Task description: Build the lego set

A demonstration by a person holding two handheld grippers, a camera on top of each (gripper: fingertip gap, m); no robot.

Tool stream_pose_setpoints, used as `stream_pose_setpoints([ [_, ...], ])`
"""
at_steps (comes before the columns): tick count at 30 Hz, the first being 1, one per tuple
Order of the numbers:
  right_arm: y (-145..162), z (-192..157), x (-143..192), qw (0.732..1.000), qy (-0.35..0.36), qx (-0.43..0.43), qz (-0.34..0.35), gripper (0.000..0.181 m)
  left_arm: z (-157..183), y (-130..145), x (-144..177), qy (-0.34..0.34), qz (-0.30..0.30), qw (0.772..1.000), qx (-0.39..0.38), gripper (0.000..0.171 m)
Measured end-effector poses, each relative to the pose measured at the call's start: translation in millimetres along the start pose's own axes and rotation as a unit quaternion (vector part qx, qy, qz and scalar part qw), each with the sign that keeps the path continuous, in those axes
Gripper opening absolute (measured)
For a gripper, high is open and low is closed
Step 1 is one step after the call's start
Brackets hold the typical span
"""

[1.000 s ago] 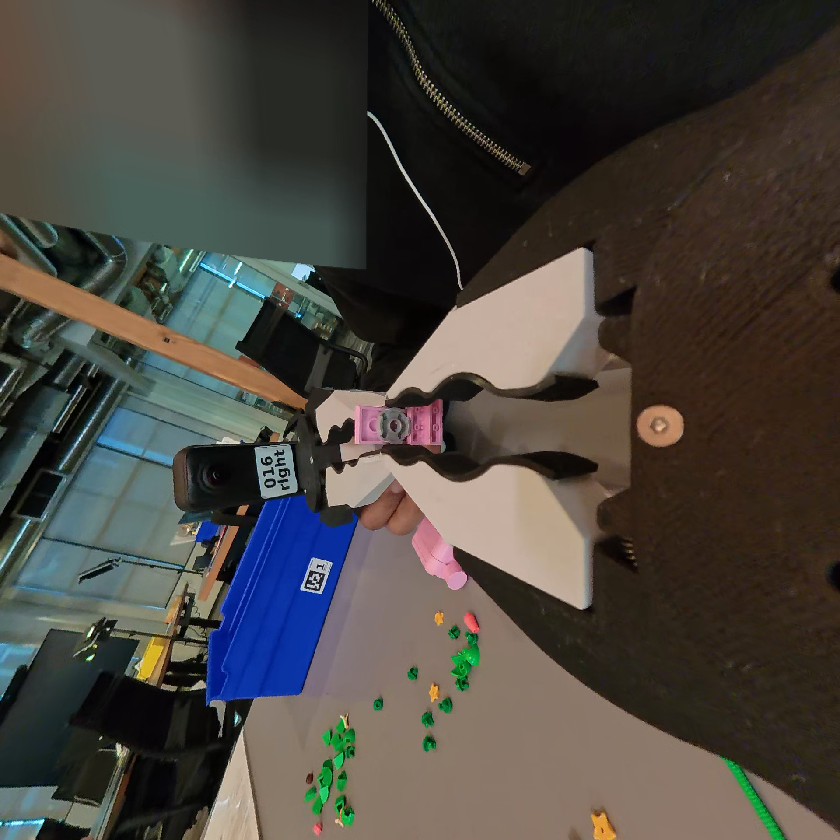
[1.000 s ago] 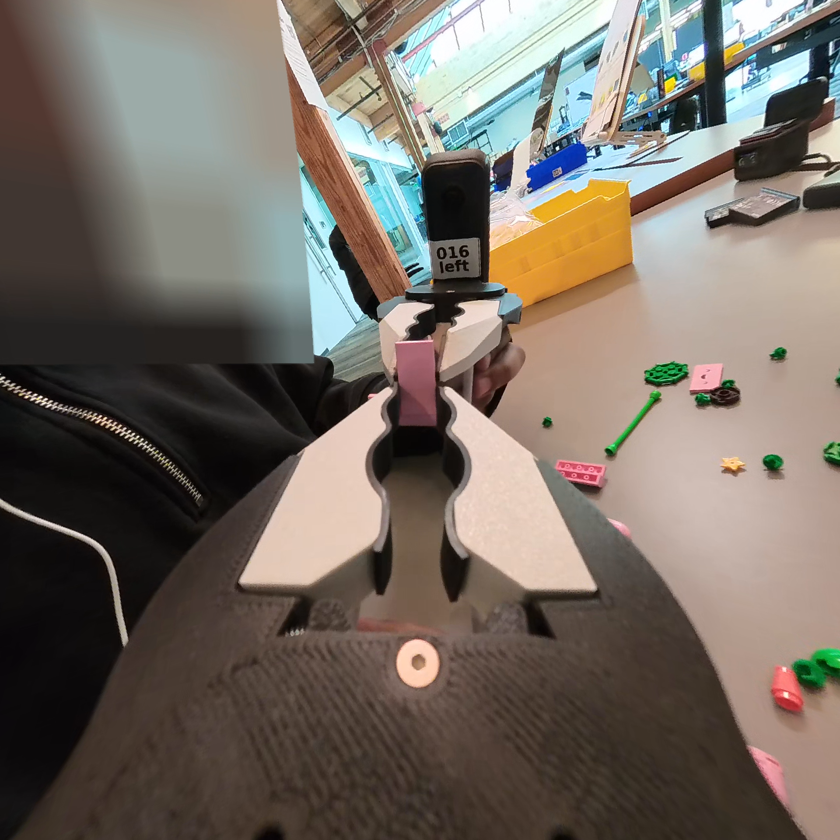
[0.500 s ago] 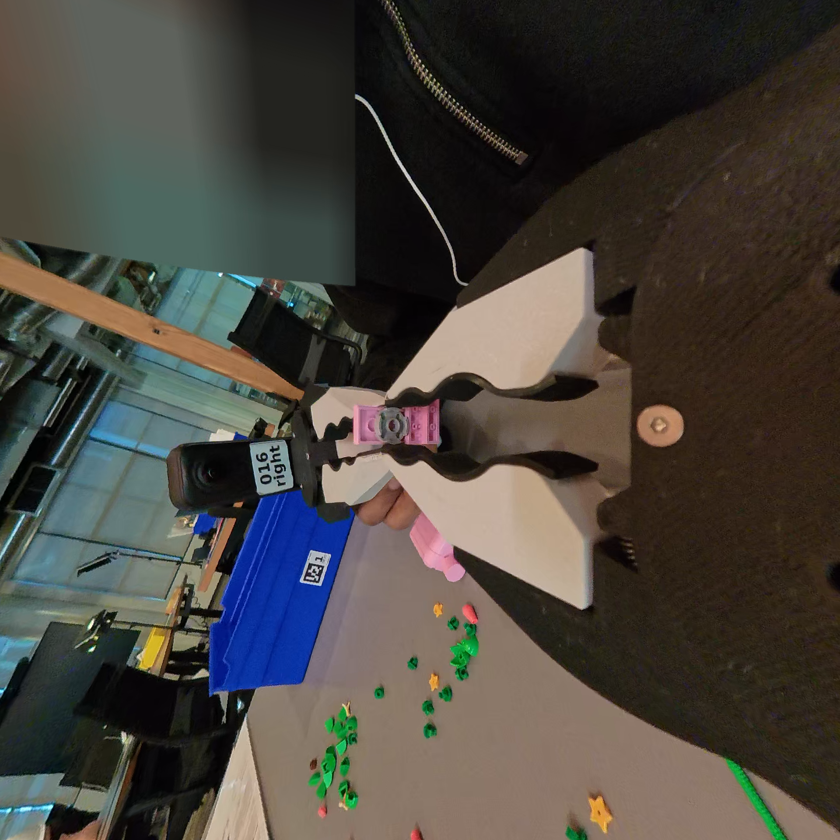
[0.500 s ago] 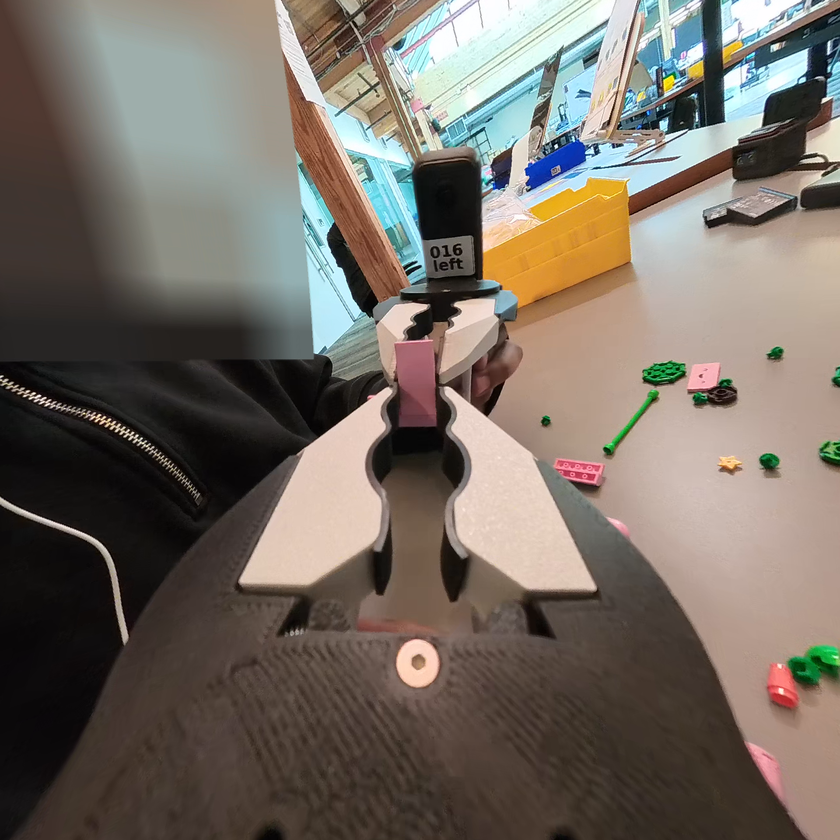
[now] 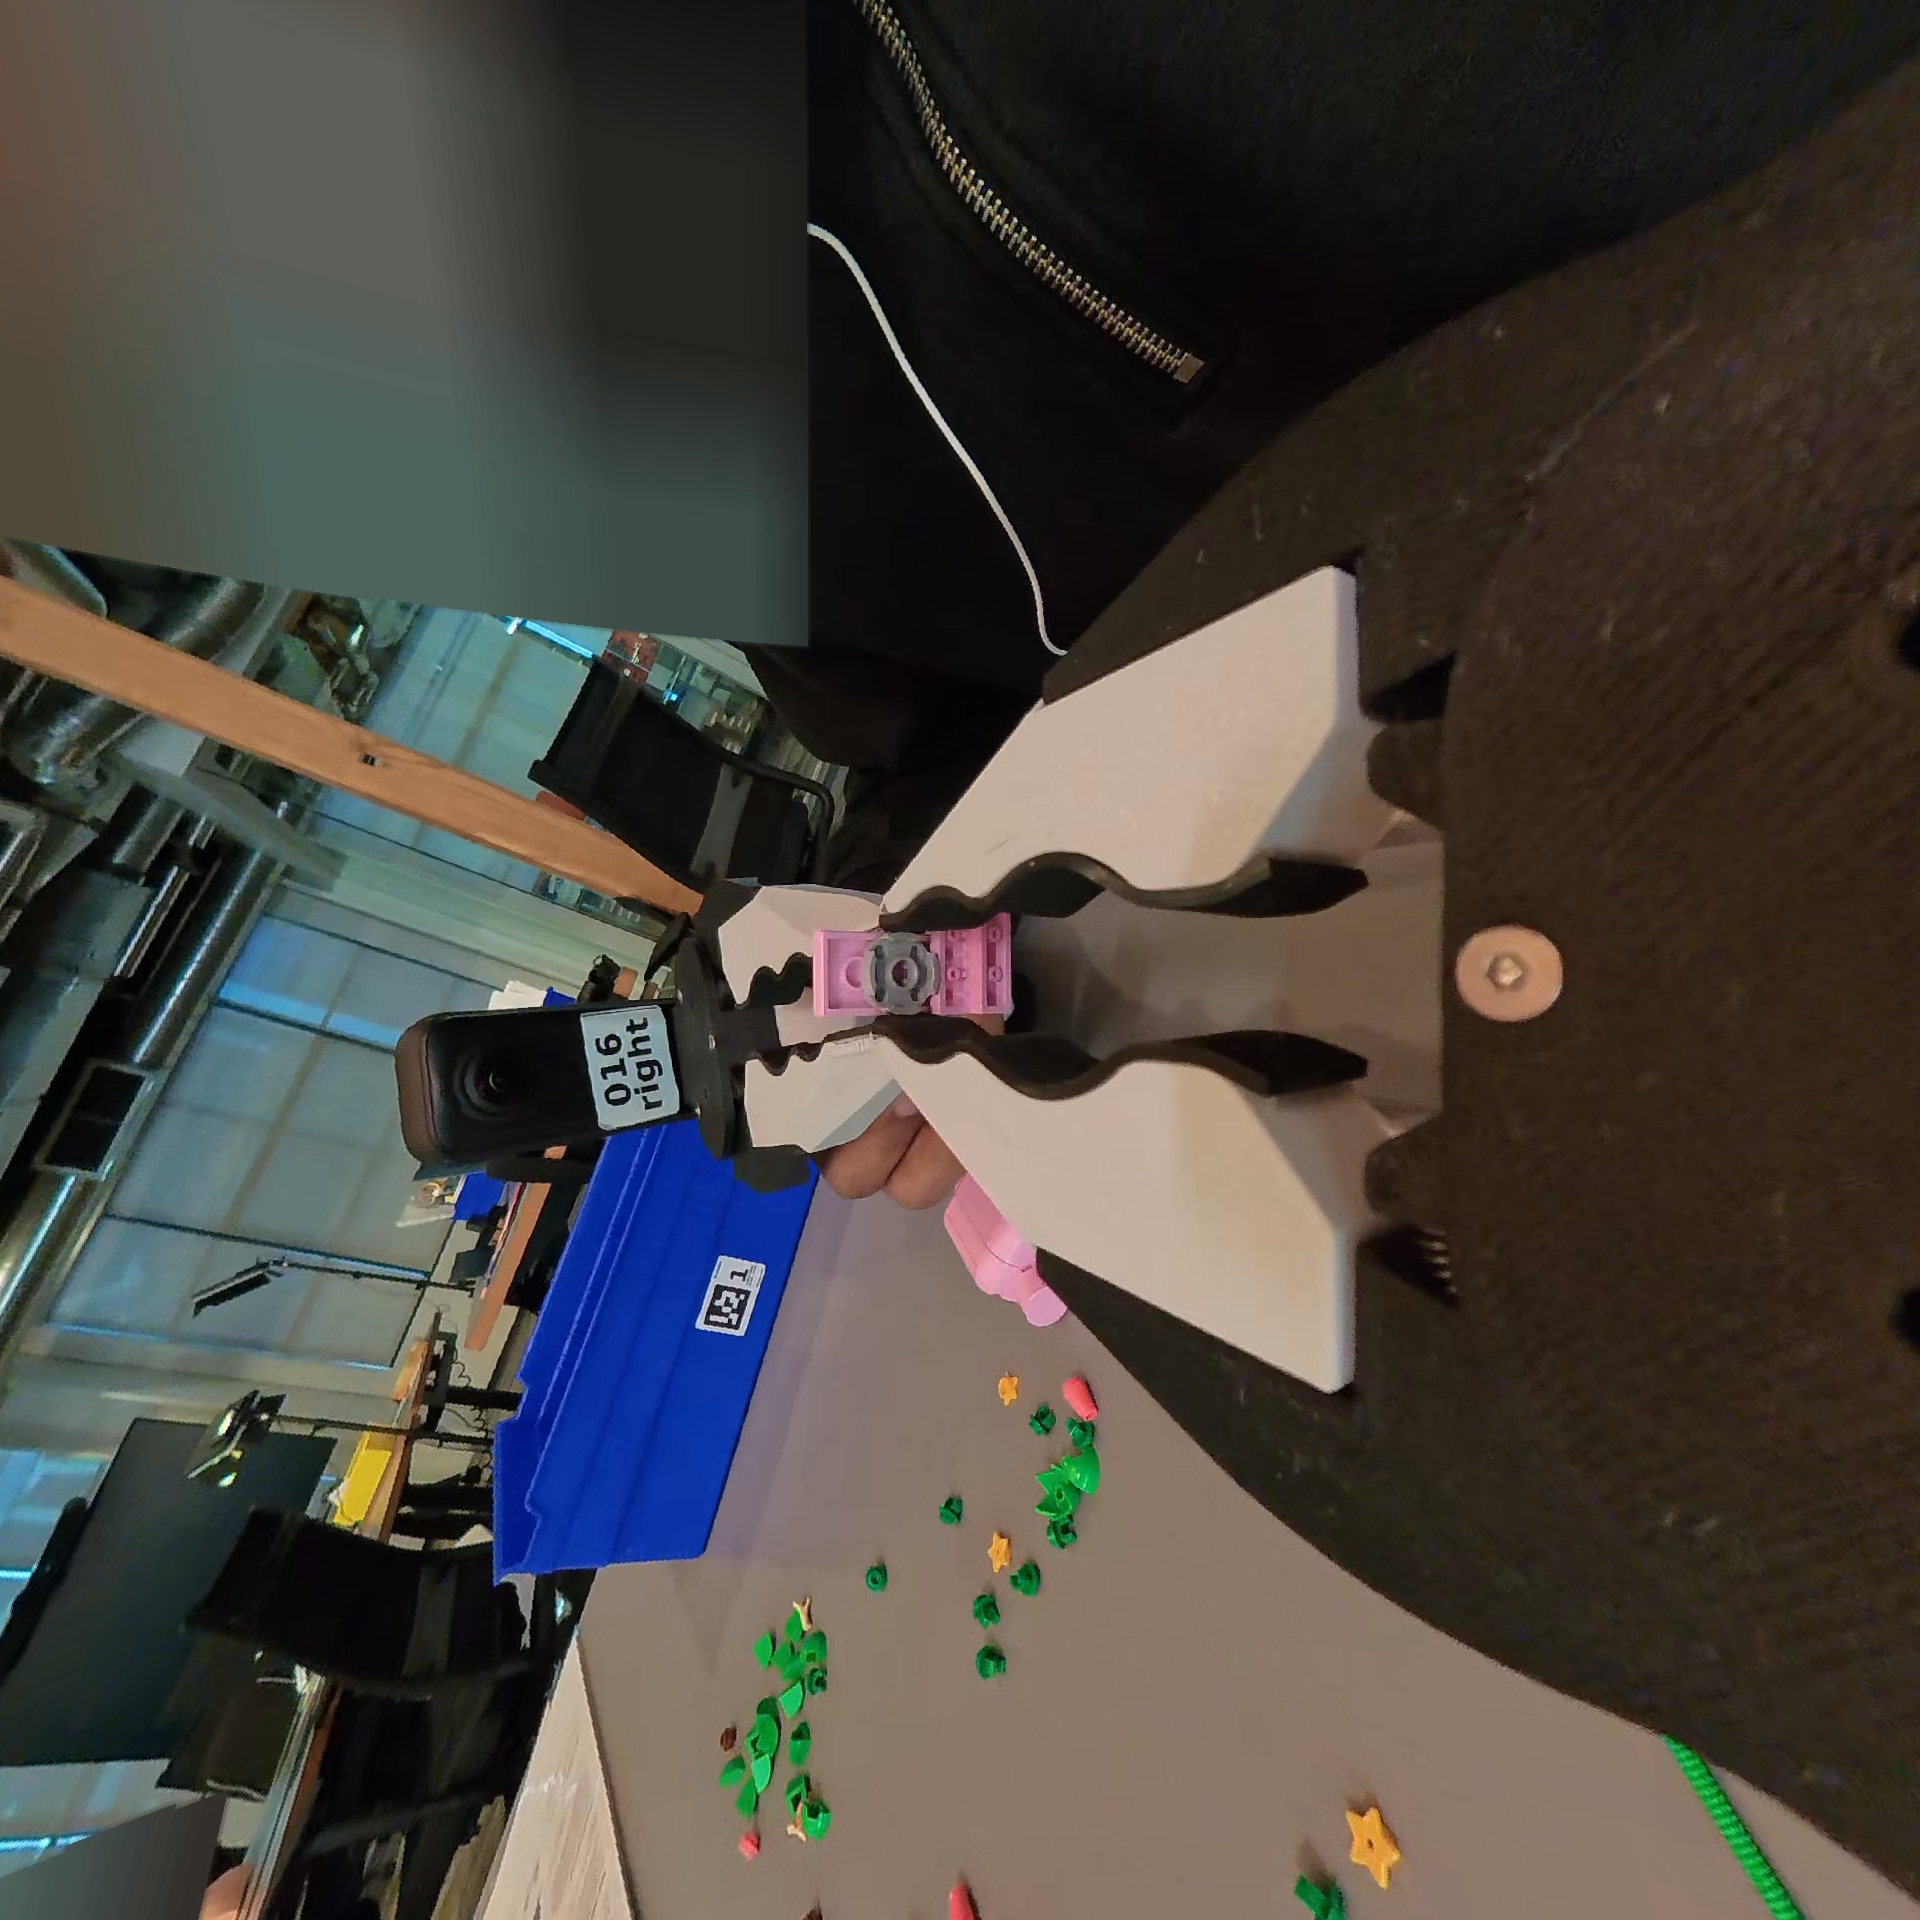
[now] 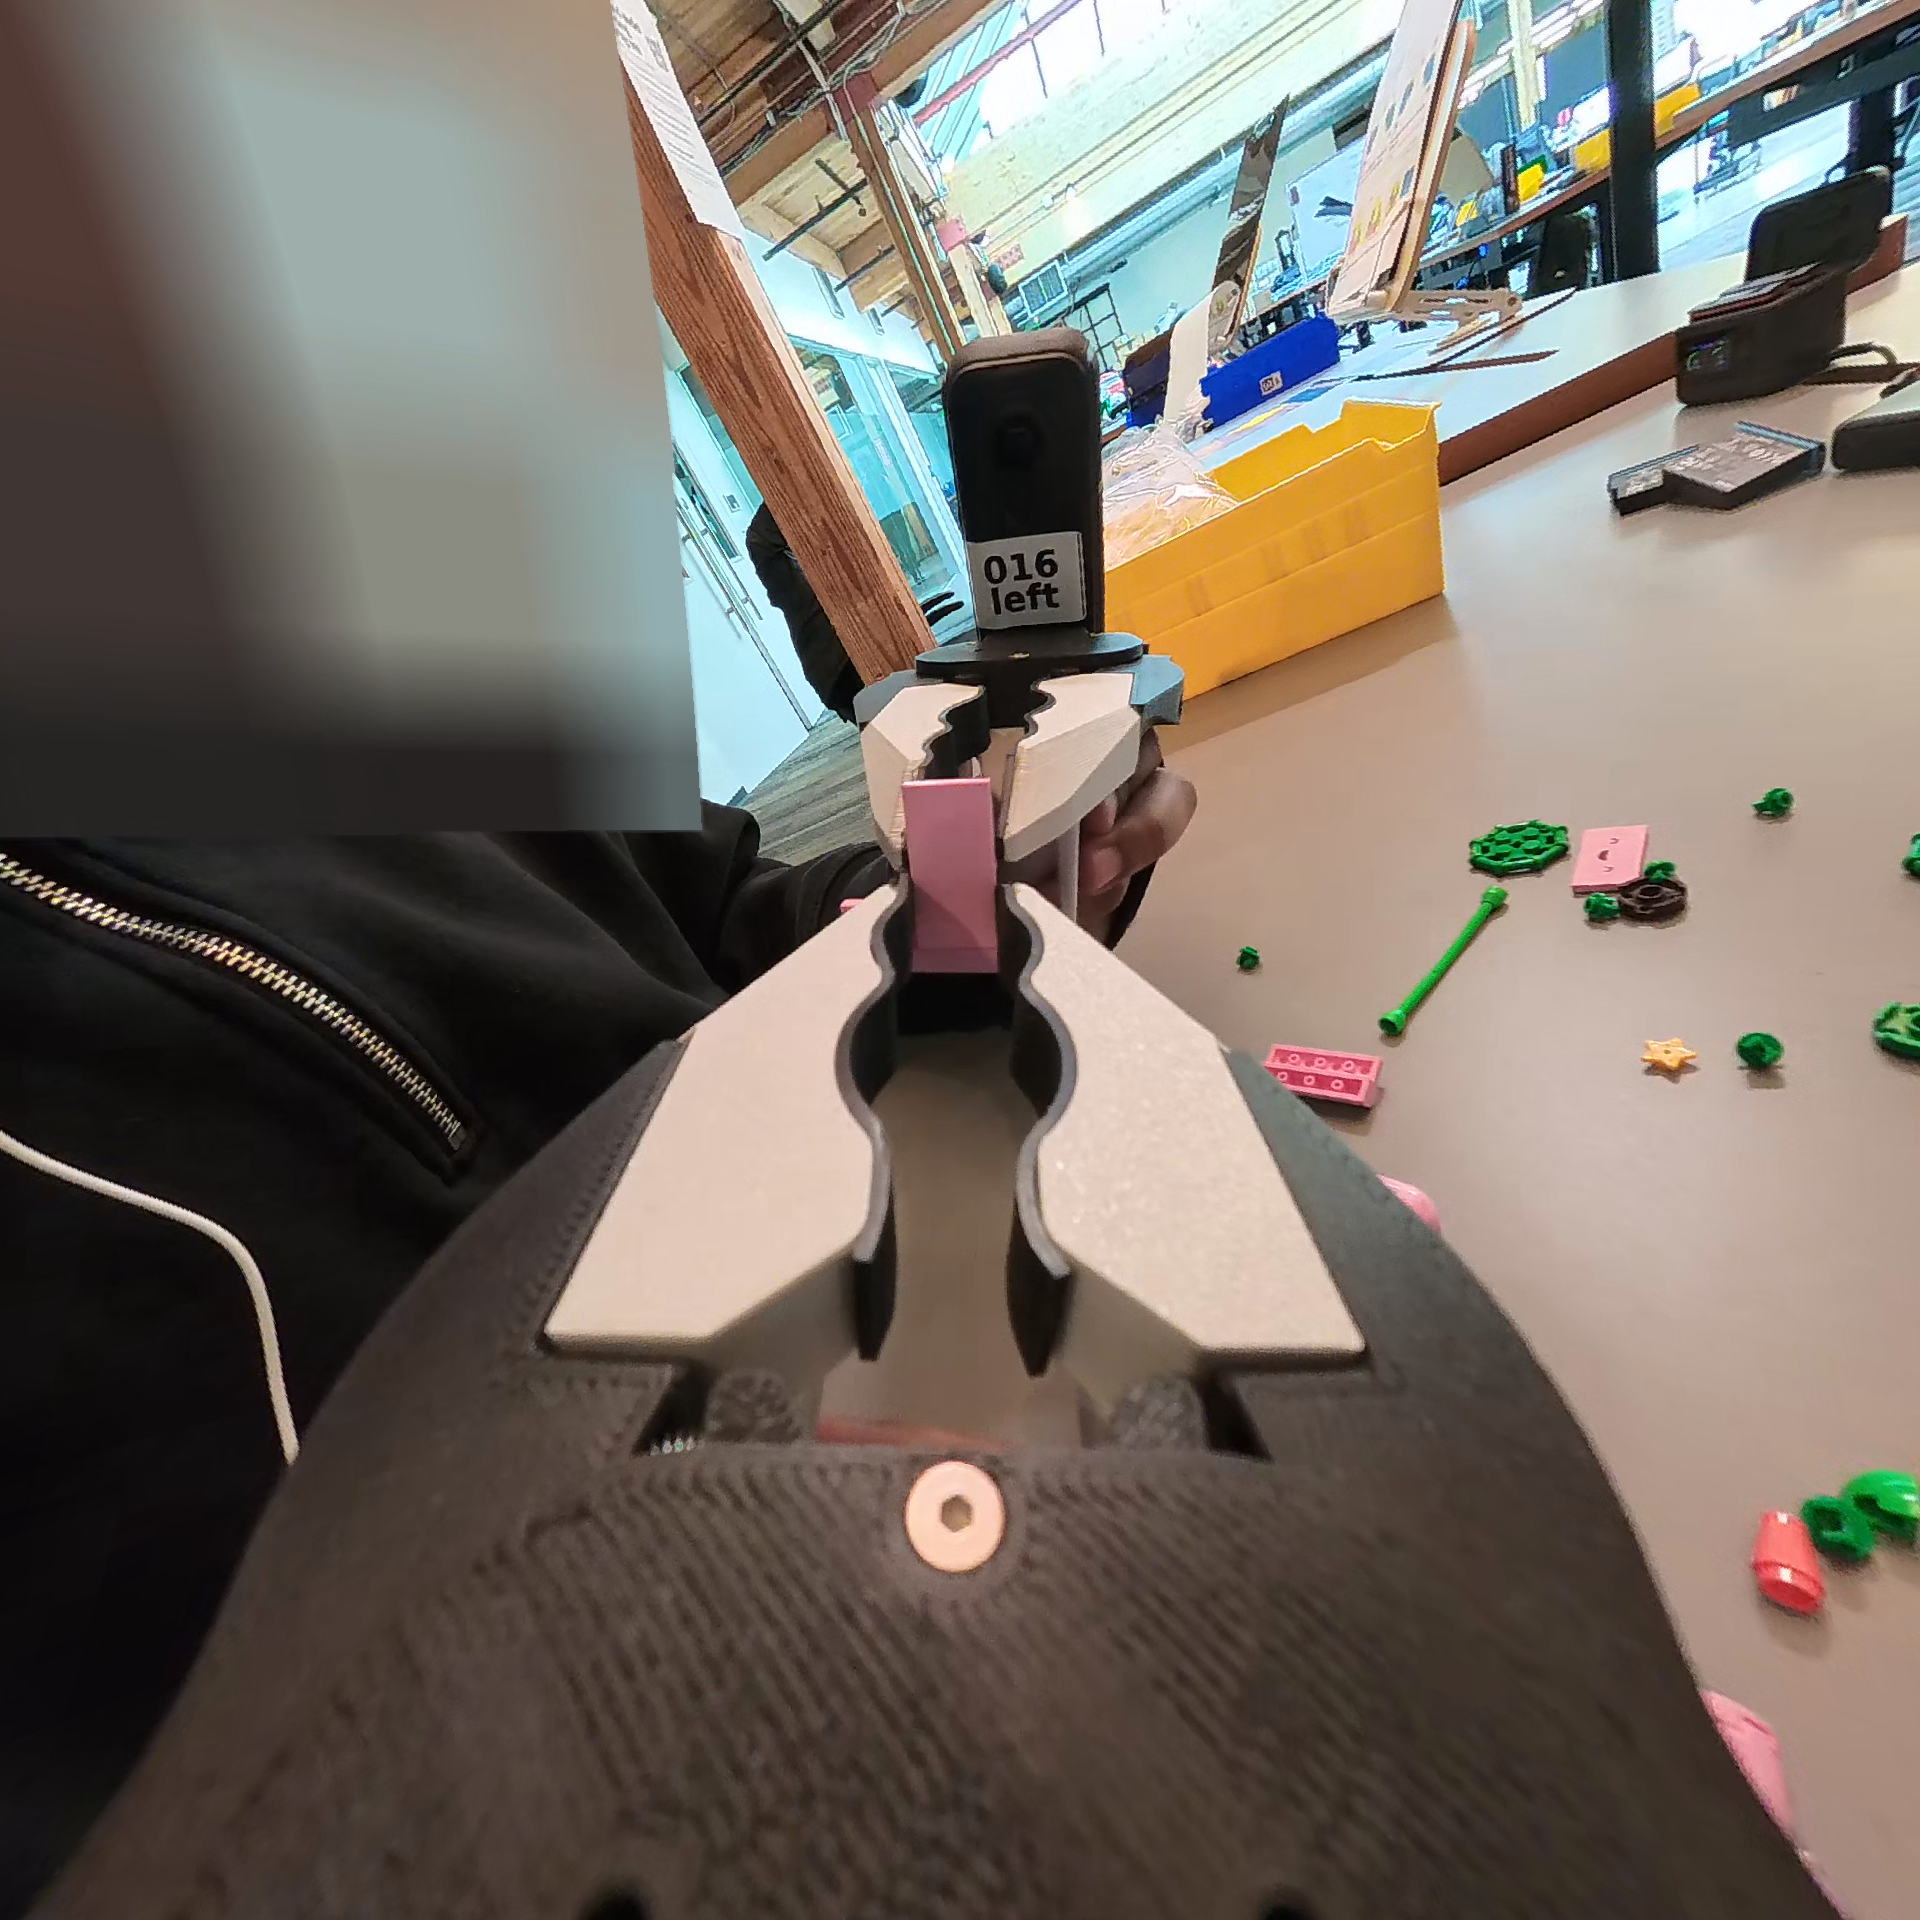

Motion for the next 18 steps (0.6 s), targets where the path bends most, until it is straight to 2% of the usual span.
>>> stream_pose_setpoints([
  [9, -1.3, 0.6, 0.4, 1.000, 0.014, 0.013, 0.006, 0.013, -0.6, -0.7, 0.3, -0.014, 0.003, 1.000, -0.007, 0.010],
  [14, -2.8, 0.2, 0.8, 0.999, 0.028, 0.033, 0.012, 0.023, -1.0, -0.4, -0.5, -0.021, 0.012, 1.000, -0.004, 0.010],
  [18, -1.5, -0.7, -1.5, 0.999, 0.023, 0.034, 0.012, 0.019, 0.2, -0.1, -2.2, -0.027, 0.019, 0.999, -0.003, 0.010],
])
Point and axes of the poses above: each gripper's, where its closed fingertips meet, x back along the fingers, y out of its underside, z = x × y across the jaws, the point moved 6 cm from there along x, back along the fingers, and after that the axes turned 14 degrees about -y, right-handed, at the moved point
